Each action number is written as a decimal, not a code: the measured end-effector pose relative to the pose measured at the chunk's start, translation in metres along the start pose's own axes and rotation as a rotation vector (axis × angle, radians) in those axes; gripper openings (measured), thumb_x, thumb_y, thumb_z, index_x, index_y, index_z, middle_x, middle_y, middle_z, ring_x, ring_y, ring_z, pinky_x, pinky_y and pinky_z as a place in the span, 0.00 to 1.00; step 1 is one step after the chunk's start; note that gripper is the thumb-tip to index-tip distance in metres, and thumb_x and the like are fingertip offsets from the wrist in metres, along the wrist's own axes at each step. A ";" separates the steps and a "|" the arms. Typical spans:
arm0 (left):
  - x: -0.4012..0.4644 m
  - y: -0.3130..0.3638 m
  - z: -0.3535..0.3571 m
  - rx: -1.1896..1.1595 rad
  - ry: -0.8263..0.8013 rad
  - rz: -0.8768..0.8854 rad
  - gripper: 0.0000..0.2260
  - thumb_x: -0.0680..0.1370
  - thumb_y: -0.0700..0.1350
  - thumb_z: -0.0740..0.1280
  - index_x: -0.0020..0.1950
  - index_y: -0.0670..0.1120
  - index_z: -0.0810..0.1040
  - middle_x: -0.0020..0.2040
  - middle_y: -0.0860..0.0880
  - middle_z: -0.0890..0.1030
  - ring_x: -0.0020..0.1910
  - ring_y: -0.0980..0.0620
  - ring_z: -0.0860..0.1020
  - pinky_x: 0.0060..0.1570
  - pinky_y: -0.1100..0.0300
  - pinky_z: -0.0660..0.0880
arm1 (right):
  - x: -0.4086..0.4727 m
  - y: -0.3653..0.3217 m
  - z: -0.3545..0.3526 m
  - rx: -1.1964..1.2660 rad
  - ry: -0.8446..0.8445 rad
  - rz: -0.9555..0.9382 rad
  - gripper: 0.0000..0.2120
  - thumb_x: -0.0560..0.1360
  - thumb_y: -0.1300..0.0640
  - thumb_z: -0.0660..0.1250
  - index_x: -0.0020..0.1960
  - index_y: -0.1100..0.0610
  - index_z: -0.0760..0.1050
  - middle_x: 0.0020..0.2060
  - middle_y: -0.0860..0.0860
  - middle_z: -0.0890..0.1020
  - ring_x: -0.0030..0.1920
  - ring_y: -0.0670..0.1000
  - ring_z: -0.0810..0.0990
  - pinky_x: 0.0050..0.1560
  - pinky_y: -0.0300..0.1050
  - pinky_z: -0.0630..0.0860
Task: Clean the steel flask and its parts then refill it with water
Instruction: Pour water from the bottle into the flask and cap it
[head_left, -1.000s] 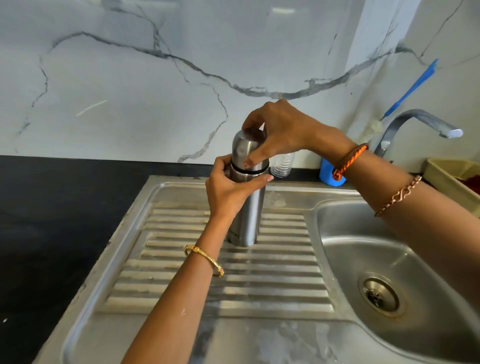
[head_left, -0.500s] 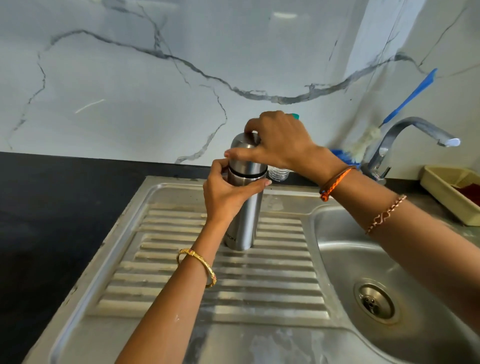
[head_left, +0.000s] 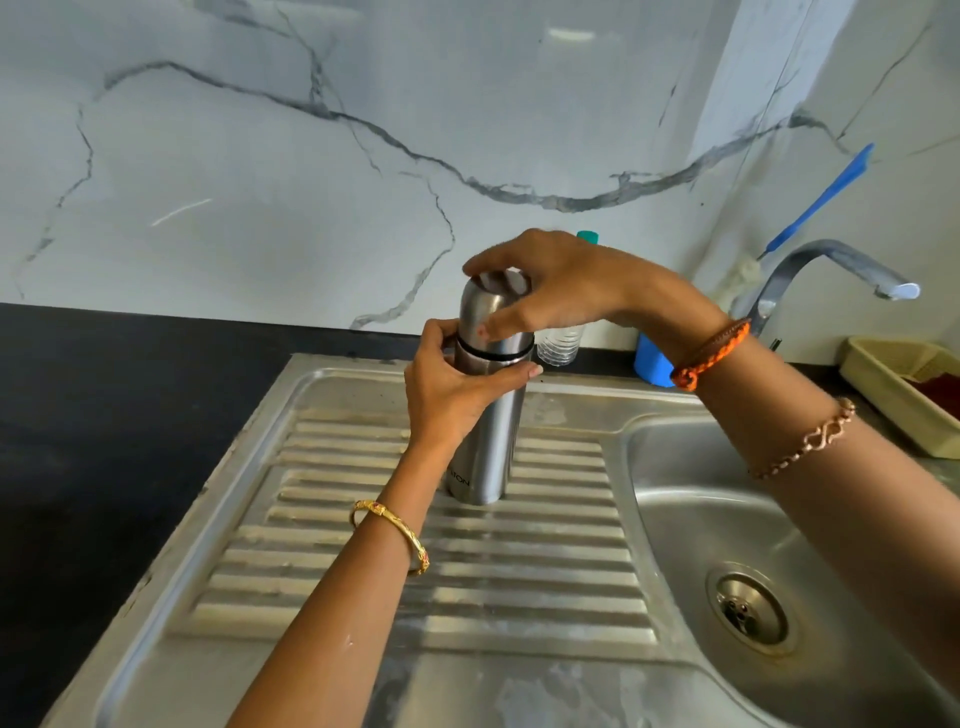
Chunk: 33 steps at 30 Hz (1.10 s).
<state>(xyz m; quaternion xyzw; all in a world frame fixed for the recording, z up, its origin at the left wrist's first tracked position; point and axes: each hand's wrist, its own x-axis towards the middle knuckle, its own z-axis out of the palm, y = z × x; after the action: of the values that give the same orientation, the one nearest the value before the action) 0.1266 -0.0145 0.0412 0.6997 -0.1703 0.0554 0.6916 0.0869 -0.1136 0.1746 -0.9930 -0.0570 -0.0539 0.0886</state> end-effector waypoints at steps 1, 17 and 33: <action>0.000 0.000 0.000 -0.002 0.000 -0.001 0.26 0.57 0.45 0.82 0.49 0.49 0.72 0.43 0.56 0.79 0.42 0.61 0.78 0.38 0.74 0.73 | 0.001 0.001 0.004 -0.049 0.051 0.010 0.21 0.70 0.47 0.69 0.60 0.55 0.76 0.50 0.50 0.79 0.52 0.50 0.75 0.45 0.40 0.68; 0.002 0.001 -0.001 0.023 -0.032 0.007 0.26 0.57 0.44 0.82 0.47 0.49 0.71 0.40 0.55 0.78 0.39 0.61 0.77 0.36 0.73 0.74 | -0.002 0.006 0.000 -0.062 -0.109 -0.002 0.45 0.63 0.37 0.73 0.72 0.53 0.59 0.60 0.52 0.72 0.65 0.53 0.68 0.57 0.42 0.67; 0.003 0.005 -0.001 0.042 -0.024 -0.008 0.26 0.56 0.46 0.82 0.47 0.51 0.71 0.43 0.57 0.79 0.42 0.62 0.78 0.38 0.73 0.74 | 0.015 0.028 0.006 -0.438 0.102 -0.641 0.31 0.77 0.37 0.47 0.61 0.58 0.74 0.46 0.62 0.78 0.31 0.58 0.78 0.28 0.42 0.70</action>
<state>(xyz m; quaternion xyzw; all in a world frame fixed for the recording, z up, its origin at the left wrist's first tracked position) 0.1284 -0.0143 0.0468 0.7155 -0.1744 0.0479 0.6748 0.1058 -0.1386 0.1659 -0.9162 -0.3471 -0.1389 -0.1442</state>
